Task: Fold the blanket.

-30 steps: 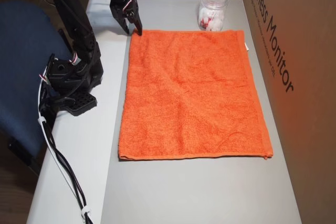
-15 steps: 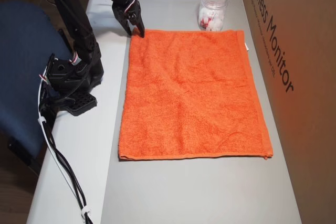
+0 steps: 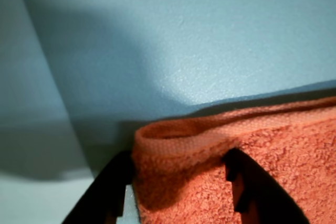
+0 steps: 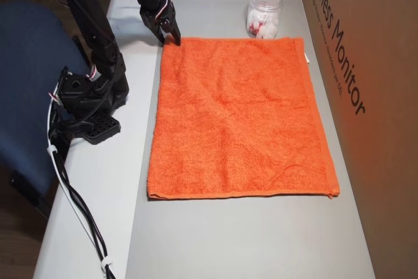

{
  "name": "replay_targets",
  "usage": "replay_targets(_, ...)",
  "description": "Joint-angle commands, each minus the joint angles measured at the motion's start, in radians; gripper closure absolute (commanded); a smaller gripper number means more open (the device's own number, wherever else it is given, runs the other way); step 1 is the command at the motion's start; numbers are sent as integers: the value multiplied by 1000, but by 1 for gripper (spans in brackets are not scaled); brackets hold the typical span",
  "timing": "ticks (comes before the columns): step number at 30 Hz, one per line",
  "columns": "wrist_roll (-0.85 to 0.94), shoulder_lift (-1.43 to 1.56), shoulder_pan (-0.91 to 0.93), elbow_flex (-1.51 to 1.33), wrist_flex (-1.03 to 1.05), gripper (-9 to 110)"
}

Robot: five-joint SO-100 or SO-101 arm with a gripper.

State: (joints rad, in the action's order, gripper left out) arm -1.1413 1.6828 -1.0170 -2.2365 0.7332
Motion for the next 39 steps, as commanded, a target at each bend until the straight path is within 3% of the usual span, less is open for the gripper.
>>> replay_targets(1, -6, -31, 5, 18, -2, 84)
replay_targets(18, 9, -37, 26, 34, 5, 101)
replay_targets(39, -6, 80, 166, 49, 6, 102)
